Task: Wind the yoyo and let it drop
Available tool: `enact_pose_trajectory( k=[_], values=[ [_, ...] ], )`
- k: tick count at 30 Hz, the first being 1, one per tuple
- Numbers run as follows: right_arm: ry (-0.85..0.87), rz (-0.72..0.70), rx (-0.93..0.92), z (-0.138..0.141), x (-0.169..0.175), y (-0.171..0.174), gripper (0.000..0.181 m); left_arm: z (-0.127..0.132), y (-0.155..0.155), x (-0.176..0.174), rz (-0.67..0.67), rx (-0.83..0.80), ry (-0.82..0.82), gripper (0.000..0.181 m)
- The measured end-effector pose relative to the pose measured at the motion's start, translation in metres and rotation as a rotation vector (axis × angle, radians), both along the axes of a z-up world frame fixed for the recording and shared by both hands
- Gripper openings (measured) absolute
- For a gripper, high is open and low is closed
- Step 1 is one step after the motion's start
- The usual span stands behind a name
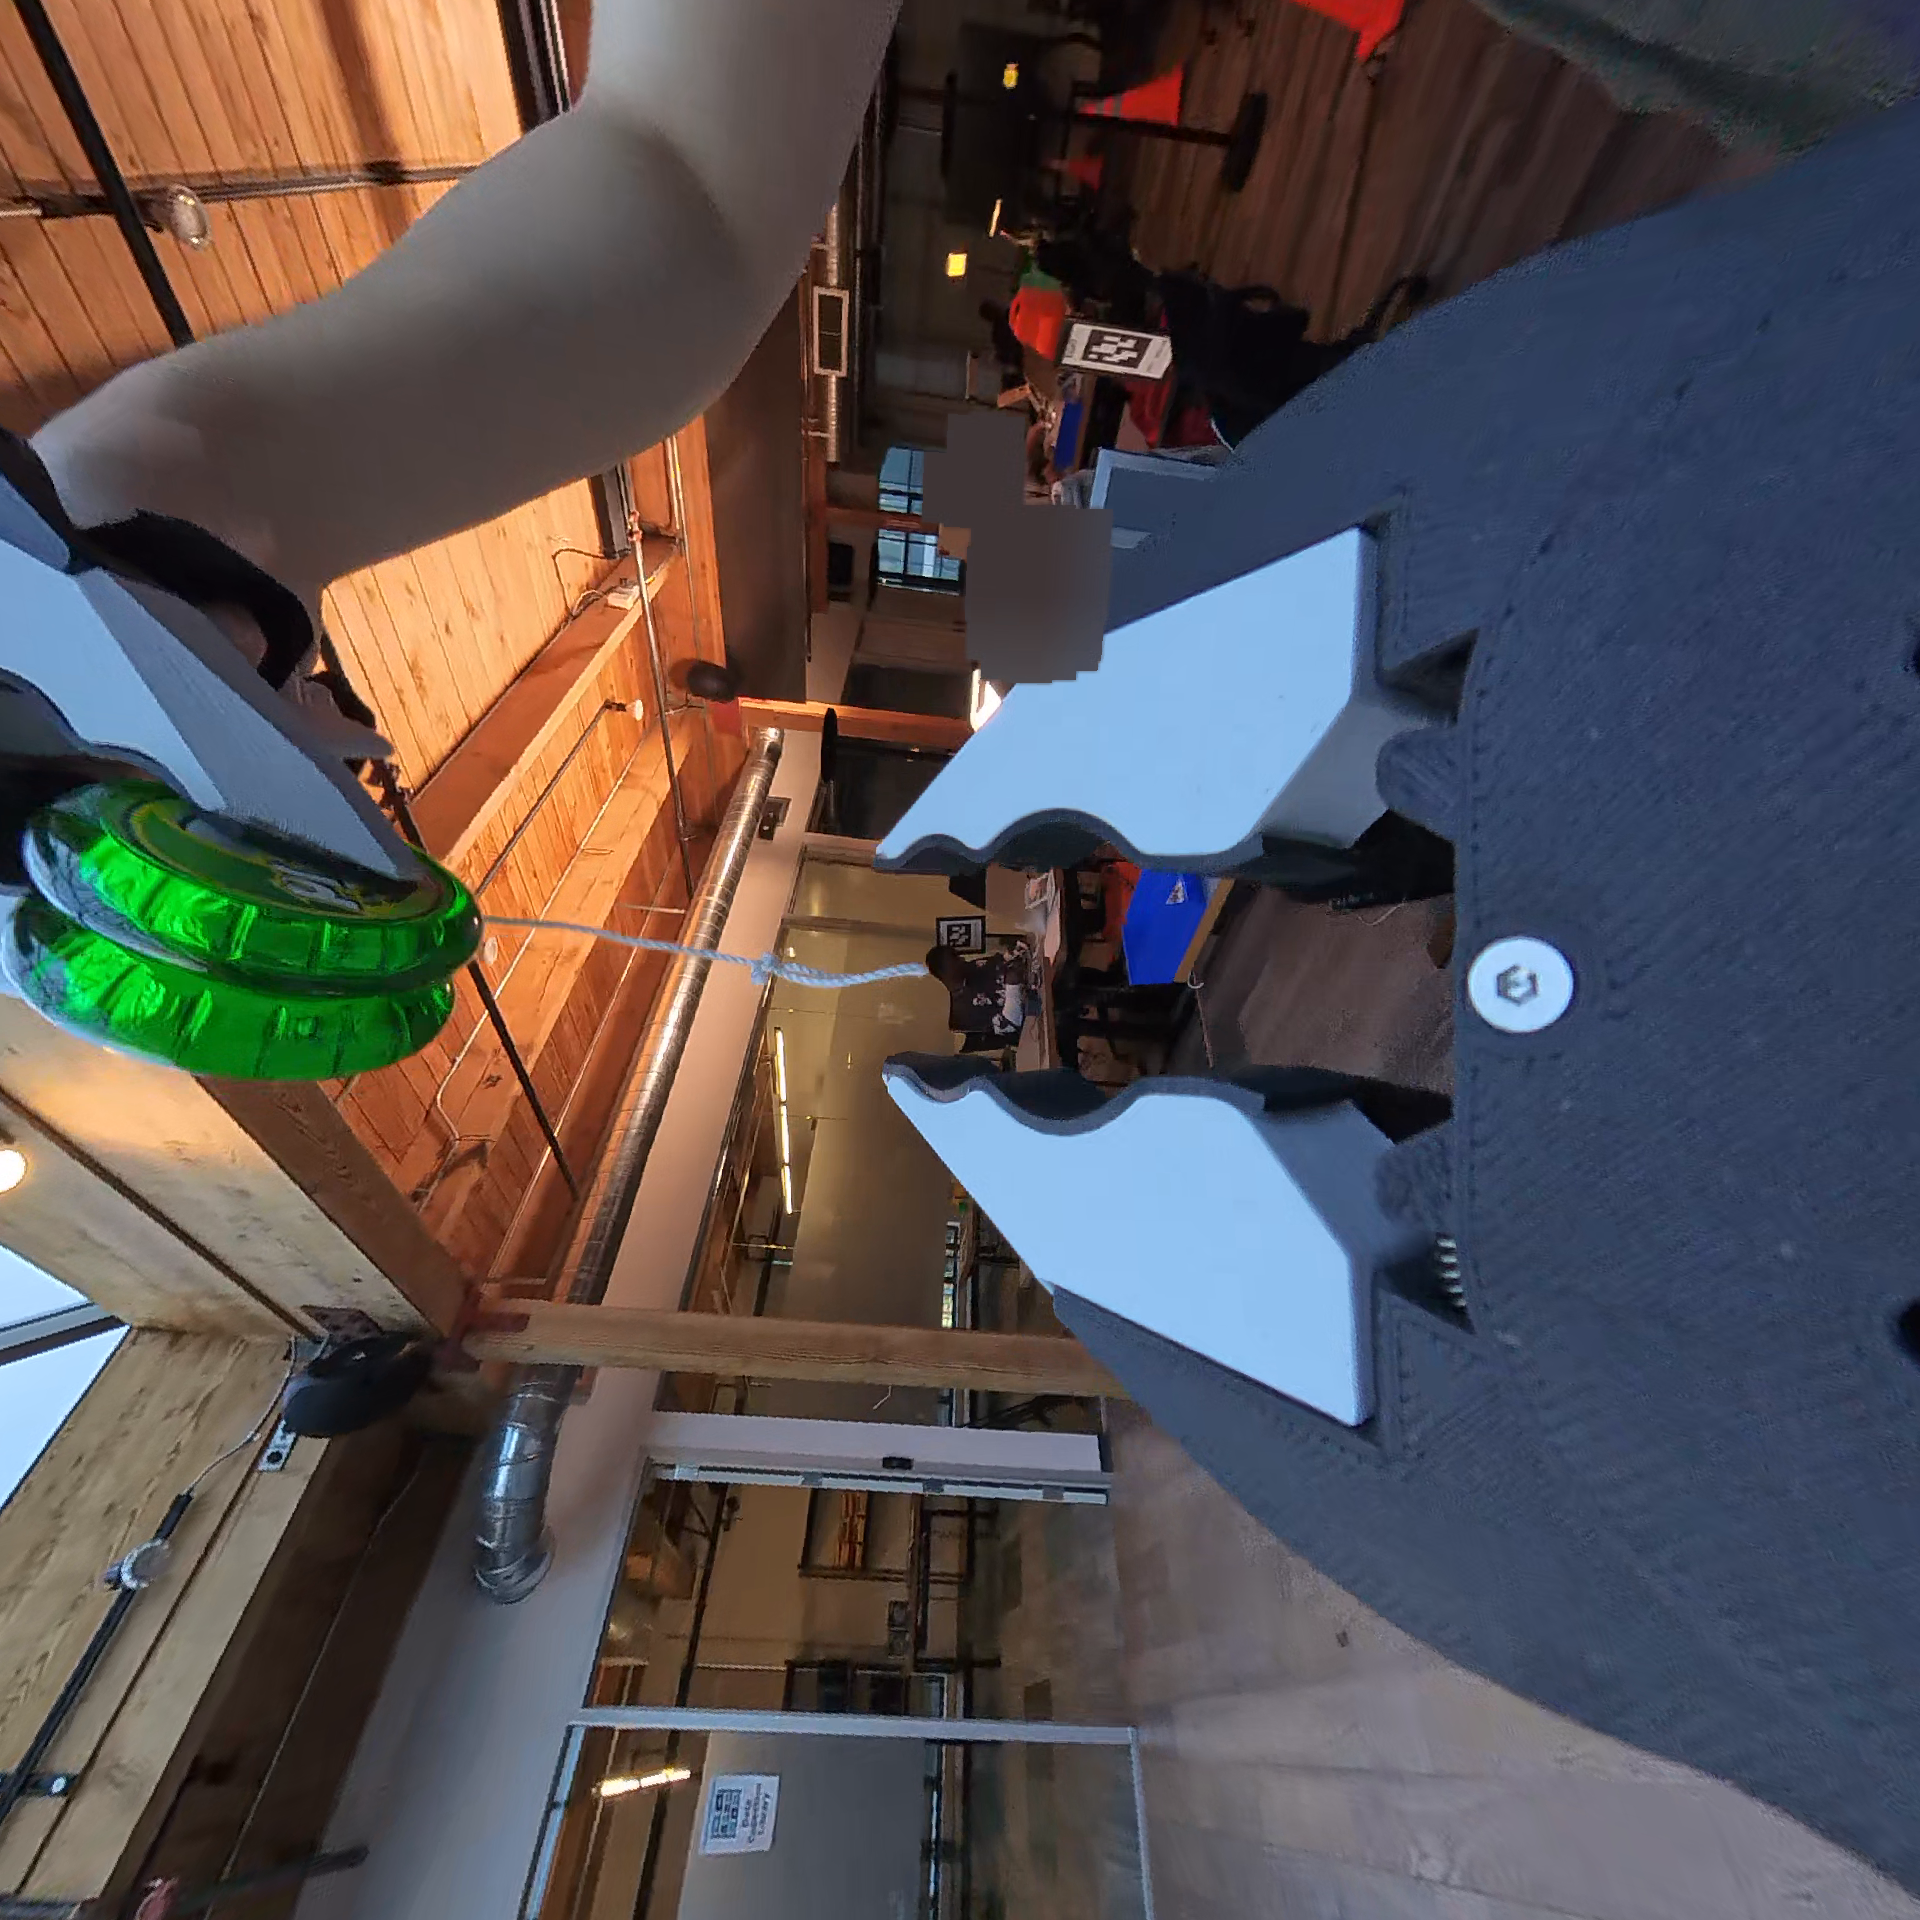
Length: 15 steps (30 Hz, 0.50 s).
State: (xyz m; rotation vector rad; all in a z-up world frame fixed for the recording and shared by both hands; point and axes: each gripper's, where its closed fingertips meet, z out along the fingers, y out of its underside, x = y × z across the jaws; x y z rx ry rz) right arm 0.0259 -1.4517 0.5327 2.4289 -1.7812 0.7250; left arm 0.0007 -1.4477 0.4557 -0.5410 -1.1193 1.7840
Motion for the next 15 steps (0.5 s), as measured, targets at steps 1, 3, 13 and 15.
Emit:
enact_pose_trajectory(
  k=[1, 3, 13, 15],
  values=[
    [-0.007, 0.004, -0.003, 0.002, 0.001, 0.001, 0.027, 0.001, -0.003, -0.001, 0.016, 0.006, -0.009, 0.031],
    [-0.013, 0.008, -0.011, 0.005, 0.0, 0.002, 0.027, 0.005, -0.005, -0.007, 0.009, 0.007, -0.033, 0.029],
    [-0.003, -0.003, -0.016, 0.003, -0.011, -0.001, 0.027, 0.01, -0.004, -0.014, -0.06, 0.014, 0.002, 0.01],
    [-0.007, -0.004, -0.017, 0.004, -0.011, -0.002, 0.027, 0.01, -0.005, -0.014, -0.065, 0.016, 0.005, 0.01]
  ],
)
